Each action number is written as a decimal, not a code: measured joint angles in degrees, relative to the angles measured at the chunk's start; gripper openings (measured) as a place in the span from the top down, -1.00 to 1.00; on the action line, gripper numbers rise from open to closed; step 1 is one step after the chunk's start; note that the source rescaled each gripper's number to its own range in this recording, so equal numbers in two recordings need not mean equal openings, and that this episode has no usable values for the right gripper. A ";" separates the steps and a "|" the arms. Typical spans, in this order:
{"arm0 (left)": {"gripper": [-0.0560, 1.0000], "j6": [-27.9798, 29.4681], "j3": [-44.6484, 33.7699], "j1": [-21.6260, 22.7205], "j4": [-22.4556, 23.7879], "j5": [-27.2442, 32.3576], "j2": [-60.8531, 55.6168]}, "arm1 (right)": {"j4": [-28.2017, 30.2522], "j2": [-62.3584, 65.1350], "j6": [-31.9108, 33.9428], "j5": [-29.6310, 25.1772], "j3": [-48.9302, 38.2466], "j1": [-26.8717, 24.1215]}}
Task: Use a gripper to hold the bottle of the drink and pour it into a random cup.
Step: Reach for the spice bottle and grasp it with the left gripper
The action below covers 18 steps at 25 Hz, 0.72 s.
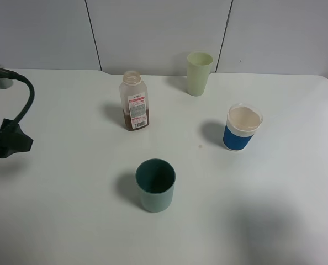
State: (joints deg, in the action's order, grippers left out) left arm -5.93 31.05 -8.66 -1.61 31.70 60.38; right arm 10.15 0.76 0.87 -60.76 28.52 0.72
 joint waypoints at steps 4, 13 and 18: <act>-0.99 -0.63 0.00 -3.41 -1.95 -5.06 5.39 | 0.00 0.00 0.00 0.00 0.00 0.00; -0.98 -0.76 -0.20 -9.81 0.24 -21.57 15.10 | 0.00 0.00 0.00 0.00 0.00 0.00; -0.98 3.71 -0.85 -10.75 6.89 -29.81 20.28 | 0.00 0.00 0.00 0.00 0.00 0.00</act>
State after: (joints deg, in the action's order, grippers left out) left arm -2.21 30.20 -19.41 5.28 1.89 80.66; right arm 10.15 0.76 0.87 -60.76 28.52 0.72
